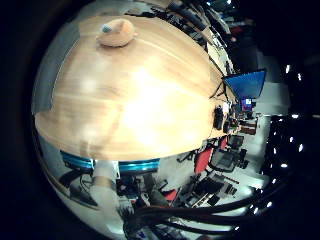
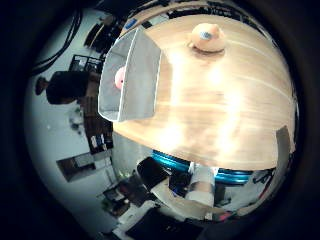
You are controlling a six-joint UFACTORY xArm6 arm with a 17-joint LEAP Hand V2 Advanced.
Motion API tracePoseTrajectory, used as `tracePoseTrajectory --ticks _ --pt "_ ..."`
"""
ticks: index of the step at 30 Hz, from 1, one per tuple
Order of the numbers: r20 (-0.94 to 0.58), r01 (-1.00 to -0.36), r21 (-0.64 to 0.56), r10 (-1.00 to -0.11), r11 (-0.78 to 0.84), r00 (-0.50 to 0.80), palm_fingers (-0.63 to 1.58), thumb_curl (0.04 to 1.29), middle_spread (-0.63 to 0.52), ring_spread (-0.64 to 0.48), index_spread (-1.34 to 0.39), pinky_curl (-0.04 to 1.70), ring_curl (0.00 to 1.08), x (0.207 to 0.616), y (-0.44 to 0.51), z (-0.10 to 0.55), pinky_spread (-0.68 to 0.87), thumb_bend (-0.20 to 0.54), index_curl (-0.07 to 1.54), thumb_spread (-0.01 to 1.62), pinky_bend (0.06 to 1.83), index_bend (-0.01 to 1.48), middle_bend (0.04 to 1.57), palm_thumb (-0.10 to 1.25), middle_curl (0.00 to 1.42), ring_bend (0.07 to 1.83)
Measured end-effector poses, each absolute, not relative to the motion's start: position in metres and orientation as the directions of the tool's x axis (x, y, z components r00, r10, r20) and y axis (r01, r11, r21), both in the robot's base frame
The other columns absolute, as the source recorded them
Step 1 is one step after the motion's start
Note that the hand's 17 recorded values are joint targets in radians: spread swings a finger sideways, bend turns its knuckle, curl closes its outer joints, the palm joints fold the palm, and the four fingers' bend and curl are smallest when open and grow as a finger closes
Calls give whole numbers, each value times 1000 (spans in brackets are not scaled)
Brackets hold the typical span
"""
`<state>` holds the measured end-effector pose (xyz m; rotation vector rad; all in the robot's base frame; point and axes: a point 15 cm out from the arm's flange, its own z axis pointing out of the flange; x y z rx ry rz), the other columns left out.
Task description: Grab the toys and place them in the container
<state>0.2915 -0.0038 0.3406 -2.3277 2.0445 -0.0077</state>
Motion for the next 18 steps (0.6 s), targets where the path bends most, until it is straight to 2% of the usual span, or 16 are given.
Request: tracePoseTrajectory --ticks 5,11,18 --pt "-8 -988 -105 -994 -109 111 228 299 -72 49 -436 240 232 324 -12 320 481 -31 239 906 586 141 274 105 354 496" --pt "-4 -992 -87 -996 -90 91 222 302 -71 40 -436 243 236 357 -21 291 473 -31 241 907 603 148 278 111 355 517" --pt "6 -987 -132 -996 -90 90 209 304 -71 36 -437 245 232 417 -30 294 469 -32 245 907 621 153 275 111 354 520"
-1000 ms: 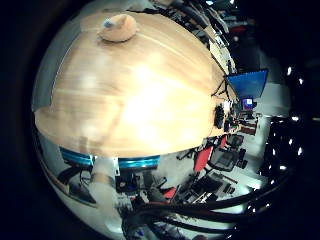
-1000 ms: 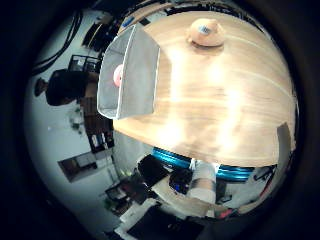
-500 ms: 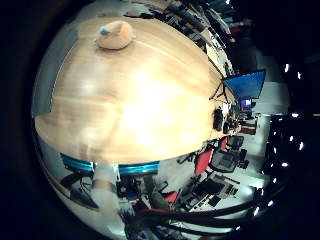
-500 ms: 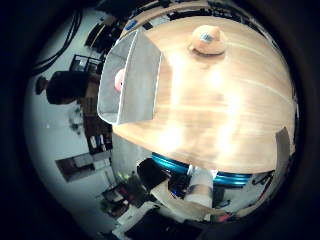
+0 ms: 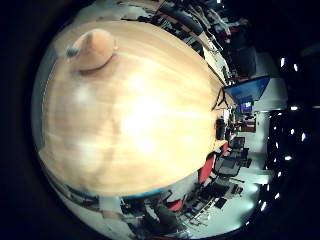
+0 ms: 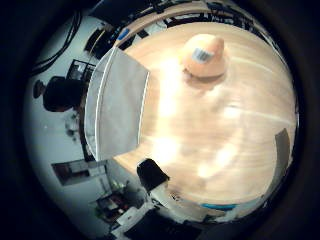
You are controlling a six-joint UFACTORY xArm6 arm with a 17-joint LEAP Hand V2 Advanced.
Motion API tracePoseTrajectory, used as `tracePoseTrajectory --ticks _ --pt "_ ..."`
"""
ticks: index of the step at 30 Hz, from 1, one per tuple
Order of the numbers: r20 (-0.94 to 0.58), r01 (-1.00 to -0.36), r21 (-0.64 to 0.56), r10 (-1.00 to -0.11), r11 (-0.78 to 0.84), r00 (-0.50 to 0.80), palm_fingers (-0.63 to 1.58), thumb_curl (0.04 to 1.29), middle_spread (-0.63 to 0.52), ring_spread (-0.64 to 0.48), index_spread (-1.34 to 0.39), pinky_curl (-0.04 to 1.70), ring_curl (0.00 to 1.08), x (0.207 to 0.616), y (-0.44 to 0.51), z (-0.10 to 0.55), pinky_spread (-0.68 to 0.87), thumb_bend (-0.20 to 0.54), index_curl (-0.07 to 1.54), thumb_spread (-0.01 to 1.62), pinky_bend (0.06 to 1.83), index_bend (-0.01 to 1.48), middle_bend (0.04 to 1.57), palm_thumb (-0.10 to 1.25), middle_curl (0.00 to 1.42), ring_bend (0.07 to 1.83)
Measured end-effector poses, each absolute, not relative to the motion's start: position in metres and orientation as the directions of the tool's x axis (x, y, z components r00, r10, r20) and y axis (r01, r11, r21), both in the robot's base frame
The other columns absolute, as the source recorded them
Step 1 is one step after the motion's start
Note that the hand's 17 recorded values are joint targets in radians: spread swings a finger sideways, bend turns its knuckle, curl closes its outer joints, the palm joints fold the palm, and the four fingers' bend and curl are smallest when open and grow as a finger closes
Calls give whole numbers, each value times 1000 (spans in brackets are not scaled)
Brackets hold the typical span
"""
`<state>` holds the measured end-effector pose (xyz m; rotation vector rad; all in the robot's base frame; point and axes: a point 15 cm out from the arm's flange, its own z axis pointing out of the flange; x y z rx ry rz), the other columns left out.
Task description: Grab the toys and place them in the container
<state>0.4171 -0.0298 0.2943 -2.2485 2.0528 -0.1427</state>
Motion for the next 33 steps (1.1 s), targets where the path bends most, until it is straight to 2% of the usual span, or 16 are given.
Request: tracePoseTrajectory --ticks 6,14,33 --pt "11 -985 -151 -996 -86 86 206 305 -70 35 -437 245 229 463 -40 306 459 -32 252 907 630 158 268 111 352 519" --pt "1 -990 -104 -996 -91 91 216 310 -70 26 -436 247 225 512 -46 294 446 -22 257 907 662 151 258 155 351 520" --pt "-43 -977 69 -979 -200 197 180 314 -72 7 -428 259 231 544 14 214 412 -30 244 899 795 146 247 231 354 553"
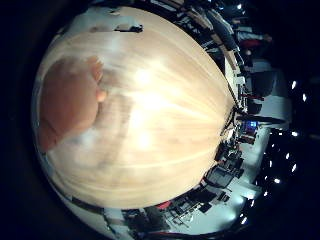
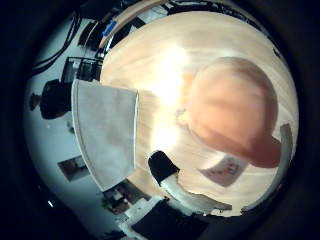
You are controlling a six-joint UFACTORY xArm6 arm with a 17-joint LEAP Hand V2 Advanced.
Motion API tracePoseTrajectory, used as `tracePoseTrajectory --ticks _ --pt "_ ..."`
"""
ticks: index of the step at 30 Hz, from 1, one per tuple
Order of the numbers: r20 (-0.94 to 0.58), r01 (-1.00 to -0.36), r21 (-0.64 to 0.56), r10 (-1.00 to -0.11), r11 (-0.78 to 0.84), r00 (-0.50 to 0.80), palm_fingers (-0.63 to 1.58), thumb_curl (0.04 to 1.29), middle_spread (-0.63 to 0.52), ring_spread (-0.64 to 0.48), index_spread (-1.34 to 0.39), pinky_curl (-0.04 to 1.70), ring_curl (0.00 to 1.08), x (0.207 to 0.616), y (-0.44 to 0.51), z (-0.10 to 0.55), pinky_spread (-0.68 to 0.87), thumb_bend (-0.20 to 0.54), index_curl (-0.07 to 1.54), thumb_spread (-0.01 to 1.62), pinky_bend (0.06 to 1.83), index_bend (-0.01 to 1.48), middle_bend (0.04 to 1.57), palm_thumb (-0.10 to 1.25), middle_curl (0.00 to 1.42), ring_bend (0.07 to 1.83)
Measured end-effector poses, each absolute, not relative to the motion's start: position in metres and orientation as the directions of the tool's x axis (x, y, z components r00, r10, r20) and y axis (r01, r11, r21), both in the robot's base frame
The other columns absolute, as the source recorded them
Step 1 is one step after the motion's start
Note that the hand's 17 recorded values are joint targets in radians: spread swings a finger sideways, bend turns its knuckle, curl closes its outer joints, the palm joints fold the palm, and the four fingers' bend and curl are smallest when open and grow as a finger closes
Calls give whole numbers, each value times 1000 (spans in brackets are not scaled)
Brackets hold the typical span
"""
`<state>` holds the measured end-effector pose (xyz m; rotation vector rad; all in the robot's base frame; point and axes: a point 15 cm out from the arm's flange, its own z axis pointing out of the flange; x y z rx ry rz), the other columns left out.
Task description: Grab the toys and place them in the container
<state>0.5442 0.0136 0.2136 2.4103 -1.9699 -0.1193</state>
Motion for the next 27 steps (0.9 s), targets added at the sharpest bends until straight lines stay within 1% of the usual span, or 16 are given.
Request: tracePoseTrajectory --ticks 6,10,11,12,13,14,15,16,18,19,20,23,24,26,27 --pt "-50 -973 110 -978 -205 201 194 312 -70 -5 -428 265 237 542 20 190 405 -32 239 902 862 136 235 237 351 591" --pt "-54 -971 127 -979 -202 197 245 309 -70 -50 -421 279 259 541 21 180 314 -35 219 911 949 112 220 233 348 697" --pt "-55 -971 130 -979 -201 195 281 308 -74 -84 -420 286 272 540 21 178 250 -31 210 918 993 105 226 235 350 756" --pt "-56 -971 131 -979 -200 194 293 307 -77 -97 -419 287 279 540 20 178 224 -31 205 919 1007 97 232 235 351 782" --pt "-56 -971 131 -979 -200 194 348 309 -87 -127 -419 300 292 540 20 178 160 -24 192 932 1068 80 240 245 354 839" --pt "-59 -972 126 -980 -197 191 454 309 -103 -168 -421 321 310 541 21 177 54 -9 172 962 1166 54 259 271 358 912" --pt "-67 -973 122 -980 -194 187 497 310 -114 -188 -418 326 313 542 23 178 8 -4 163 977 1209 51 268 287 360 937" --pt "-75 -974 120 -980 -191 183 592 313 -140 -227 -423 343 329 542 25 178 -105 7 146 1009 1290 45 294 324 370 998" --pt "-100 -978 115 -981 -175 164 755 323 -198 -285 -429 375 371 543 27 178 -245 39 135 1076 1359 89 390 414 409 1092" --pt "-110 -980 113 -982 -165 153 783 323 -211 -300 -431 379 376 543 26 178 -272 44 131 1090 1373 99 399 431 412 1105" --pt "-116 -982 111 -983 -155 142 864 324 -246 -318 -436 394 402 544 23 178 -332 48 137 1124 1382 132 463 466 445 1143" --pt "-116 -983 110 -984 -150 137 1070 325 -303 -337 -456 409 425 544 20 178 -371 51 166 1170 1375 208 572 527 505 1152" --pt "-116 -983 110 -984 -149 136 1092 325 -310 -337 -457 410 430 544 20 178 -376 50 171 1177 1369 213 581 534 513 1156" --pt "-116 -984 107 -984 -145 133 1210 324 -323 -323 -472 422 453 544 18 179 -369 47 224 1196 1341 314 652 565 558 1162" --pt "-116 -984 107 -984 -145 132 1226 323 -325 -320 -474 427 459 544 18 180 -364 44 249 1204 1333 359 684 578 577 1164"
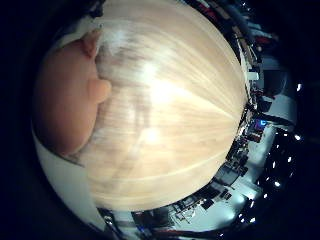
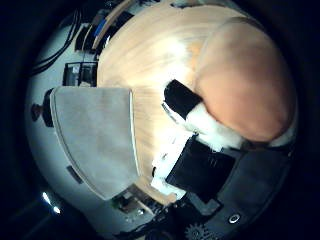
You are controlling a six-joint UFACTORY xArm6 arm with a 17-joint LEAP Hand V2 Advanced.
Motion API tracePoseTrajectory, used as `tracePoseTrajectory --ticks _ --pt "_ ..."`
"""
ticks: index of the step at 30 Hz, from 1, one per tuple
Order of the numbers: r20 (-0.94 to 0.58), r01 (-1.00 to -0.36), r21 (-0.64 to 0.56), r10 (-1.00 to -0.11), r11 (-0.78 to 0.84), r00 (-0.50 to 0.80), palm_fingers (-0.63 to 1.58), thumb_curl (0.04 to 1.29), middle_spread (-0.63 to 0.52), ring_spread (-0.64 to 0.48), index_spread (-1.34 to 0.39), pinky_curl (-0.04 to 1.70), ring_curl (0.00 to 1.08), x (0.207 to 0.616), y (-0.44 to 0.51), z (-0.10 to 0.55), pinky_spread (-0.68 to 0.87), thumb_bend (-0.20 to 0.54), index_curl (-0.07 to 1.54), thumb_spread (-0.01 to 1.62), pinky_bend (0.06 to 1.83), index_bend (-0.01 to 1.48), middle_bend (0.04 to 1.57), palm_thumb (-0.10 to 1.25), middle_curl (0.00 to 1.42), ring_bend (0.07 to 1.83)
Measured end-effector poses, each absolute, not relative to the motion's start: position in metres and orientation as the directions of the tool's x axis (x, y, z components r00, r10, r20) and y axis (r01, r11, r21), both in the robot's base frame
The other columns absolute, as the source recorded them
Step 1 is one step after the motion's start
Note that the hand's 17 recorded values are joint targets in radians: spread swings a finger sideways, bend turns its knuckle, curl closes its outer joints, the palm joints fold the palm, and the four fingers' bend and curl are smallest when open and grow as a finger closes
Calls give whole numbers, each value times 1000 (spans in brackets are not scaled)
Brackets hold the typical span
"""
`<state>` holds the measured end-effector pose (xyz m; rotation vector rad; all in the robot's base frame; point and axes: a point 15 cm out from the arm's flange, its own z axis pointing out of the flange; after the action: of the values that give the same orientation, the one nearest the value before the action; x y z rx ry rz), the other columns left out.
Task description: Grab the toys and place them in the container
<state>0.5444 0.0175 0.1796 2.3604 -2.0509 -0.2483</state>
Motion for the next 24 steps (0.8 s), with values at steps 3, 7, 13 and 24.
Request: tracePoseTrajectory --ticks 3,7,13,24 --pt "-111 -987 85 -985 -140 130 1294 319 -320 -297 -468 434 479 547 13 189 -349 30 336 1226 1302 533 796 604 631 1186" --pt "-103 -990 39 -986 -136 131 1316 314 -300 -275 -433 446 498 554 8 205 -336 6 433 1238 1284 709 913 619 675 1214" --pt "-86 -993 -21 -990 -115 116 1335 312 -255 -234 -366 466 523 559 -8 232 -317 -8 543 1260 1264 892 1057 646 703 1288" --pt "-62 -991 -118 -996 -57 65 1287 329 -205 -215 -289 519 540 551 -45 295 -284 -4 626 1298 1294 1035 1167 748 689 1358"
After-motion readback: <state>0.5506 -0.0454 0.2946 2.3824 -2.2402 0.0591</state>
